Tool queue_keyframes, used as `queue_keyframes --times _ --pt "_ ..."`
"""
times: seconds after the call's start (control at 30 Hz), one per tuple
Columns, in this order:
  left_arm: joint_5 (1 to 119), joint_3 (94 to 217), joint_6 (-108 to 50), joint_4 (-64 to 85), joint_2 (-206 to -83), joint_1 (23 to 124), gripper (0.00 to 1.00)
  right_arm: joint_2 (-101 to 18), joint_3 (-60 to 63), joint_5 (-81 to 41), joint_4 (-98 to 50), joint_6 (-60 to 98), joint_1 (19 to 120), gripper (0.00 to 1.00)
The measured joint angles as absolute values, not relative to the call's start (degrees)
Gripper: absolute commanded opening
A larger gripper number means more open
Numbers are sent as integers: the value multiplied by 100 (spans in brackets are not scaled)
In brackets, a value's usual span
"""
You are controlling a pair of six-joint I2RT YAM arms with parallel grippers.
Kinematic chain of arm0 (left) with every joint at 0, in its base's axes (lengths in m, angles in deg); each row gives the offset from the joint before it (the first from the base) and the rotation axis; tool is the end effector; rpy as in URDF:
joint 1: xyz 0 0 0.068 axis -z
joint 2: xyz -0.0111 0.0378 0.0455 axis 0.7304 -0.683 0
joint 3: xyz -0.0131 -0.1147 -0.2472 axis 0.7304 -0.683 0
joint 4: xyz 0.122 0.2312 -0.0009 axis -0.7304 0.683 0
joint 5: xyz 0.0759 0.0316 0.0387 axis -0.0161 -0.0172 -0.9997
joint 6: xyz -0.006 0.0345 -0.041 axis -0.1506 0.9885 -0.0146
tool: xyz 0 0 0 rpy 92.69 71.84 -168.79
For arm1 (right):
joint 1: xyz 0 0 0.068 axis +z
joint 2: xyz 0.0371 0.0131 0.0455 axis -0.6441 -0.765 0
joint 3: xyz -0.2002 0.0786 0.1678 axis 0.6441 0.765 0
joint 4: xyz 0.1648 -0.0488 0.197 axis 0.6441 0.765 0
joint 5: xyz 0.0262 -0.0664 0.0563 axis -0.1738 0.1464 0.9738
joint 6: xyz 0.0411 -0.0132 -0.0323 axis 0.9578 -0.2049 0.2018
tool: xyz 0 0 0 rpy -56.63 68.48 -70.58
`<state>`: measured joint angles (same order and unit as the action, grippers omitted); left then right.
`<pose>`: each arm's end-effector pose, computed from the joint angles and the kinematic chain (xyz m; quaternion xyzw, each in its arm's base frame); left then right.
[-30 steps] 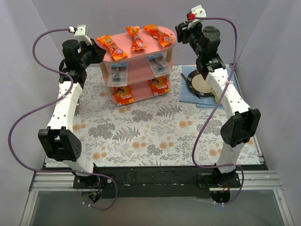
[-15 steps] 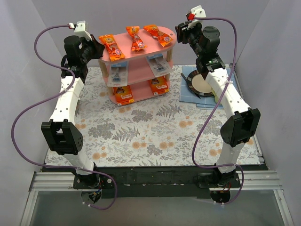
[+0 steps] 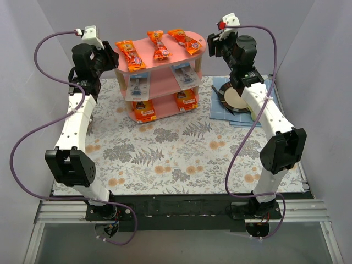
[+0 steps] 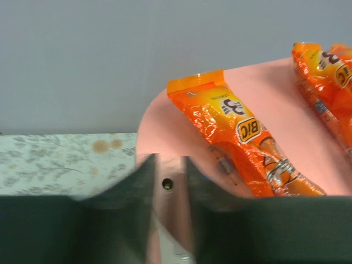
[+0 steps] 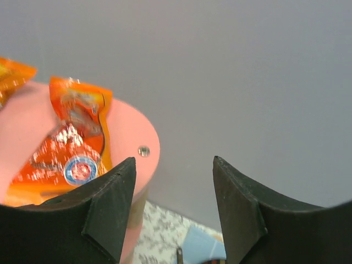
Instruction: Place and organize the shaving razors onto the shelf
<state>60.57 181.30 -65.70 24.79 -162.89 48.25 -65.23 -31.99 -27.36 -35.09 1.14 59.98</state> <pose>0.3834 -0.0143 0.4411 -0.2547 0.7082 -0.3296 0.5701 0.4066 0.1471 0.4756 -0.1621 0.5869 0.0619 0.7909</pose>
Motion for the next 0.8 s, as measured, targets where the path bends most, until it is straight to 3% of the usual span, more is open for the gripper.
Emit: queue_keyframes --times 0.1,0.13,0.4,0.57,0.8 --pt "5845 18115 -6328 2518 -16099 4809 89 -6139 -2532 -2883 -3361 -17 5993 82" --pt "5793 18065 -6227 2514 -15988 4805 98 -5927 -2209 -2883 -3273 -37 5993 99" --pt "6291 17086 -5692 2533 -14399 4748 98 -3953 -49 -1724 -1979 64 5969 99" --pt "6809 16128 -5585 2691 -13603 4750 98 -3817 3 -1077 -587 142 6002 99" --pt "7716 15355 -5480 3226 -13754 4752 98 -3802 268 -1624 1127 407 5998 99"
